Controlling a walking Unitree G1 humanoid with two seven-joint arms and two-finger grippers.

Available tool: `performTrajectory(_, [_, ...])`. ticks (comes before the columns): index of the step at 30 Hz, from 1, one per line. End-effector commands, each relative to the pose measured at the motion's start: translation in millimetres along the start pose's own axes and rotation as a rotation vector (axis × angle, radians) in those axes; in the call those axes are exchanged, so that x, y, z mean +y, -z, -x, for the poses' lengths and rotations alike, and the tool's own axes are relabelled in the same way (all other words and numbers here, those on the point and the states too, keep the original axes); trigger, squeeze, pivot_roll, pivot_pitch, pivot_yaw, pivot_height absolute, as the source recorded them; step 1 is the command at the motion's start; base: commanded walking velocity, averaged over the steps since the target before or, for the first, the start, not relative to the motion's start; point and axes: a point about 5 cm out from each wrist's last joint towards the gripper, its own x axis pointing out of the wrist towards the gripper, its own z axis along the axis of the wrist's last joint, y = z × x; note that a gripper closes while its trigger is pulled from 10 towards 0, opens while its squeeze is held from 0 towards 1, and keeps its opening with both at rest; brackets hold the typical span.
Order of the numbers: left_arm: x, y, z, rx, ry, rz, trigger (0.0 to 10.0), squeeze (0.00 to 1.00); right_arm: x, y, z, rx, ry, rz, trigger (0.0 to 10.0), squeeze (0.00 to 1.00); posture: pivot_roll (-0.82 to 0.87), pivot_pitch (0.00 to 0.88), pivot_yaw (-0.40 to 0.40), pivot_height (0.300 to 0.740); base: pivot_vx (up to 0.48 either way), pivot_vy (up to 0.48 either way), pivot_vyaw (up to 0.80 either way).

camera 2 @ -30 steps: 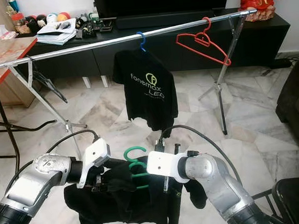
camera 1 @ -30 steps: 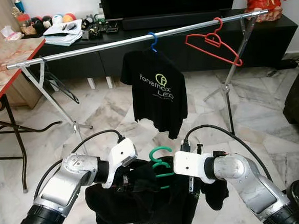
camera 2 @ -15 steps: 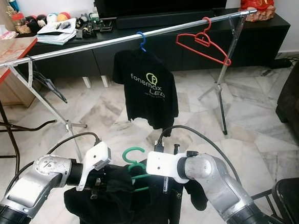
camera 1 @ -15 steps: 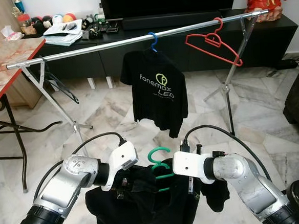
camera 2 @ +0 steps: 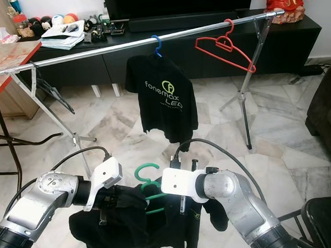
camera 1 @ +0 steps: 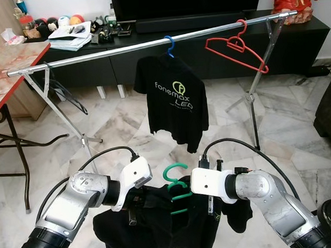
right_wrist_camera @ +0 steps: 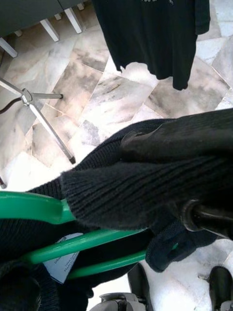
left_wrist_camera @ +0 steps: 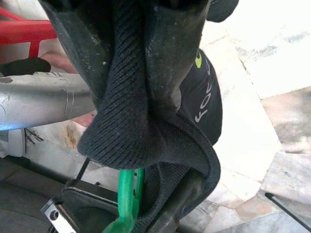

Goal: Hang hanger

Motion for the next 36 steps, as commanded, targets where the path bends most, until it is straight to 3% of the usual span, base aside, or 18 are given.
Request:
performTrajectory(1, [-3.1,6.5,0.2,0.033,0.012,0.012,0.0,0.00,-7.6,-18.8,3.5,-0.068,0.029,0.043,0.0,0.00,0.00,0.120,0.068,0.740,0.000,0.000,0.00])
performTrajectory(30, [-5.7,4.9,0.5,0.015,0.029,0.023,0.0,0.00,-8.0,-16.0,2.5,-0.057,0.030,0.037,0.0,0.00,0.00,0.125,0.062,0.740,0.000,0.000,0.00])
performTrajectory(31, [-5.8,4.8,0.5,0.014,0.029,0.024,0.0,0.00,-8.4,-15.5,2.2,-0.053,0.035,0.037,2.5,0.00,0.00,0.125,0.062,0.740,0.000,0.000,0.00])
performTrajectory(32, [-5.8,4.8,0.5,0.013,0.030,0.025,0.0,0.00,-8.3,-14.9,2.1,-0.048,0.035,0.038,3.9,0.00,0.00,0.125,0.062,0.740,0.000,0.000,0.00])
performTrajectory(33, [-5.8,4.8,0.5,0.013,0.029,0.025,0.0,0.00,-8.1,-14.2,1.8,-0.045,0.033,0.040,10.0,0.00,0.00,0.125,0.062,0.740,0.000,0.000,0.00])
performTrajectory(36, [-5.7,4.5,0.6,0.011,0.028,0.026,0.0,0.00,-9.3,-11.8,1.3,-0.031,0.047,0.022,10.0,0.00,0.00,0.125,0.062,0.740,0.000,0.000,0.00])
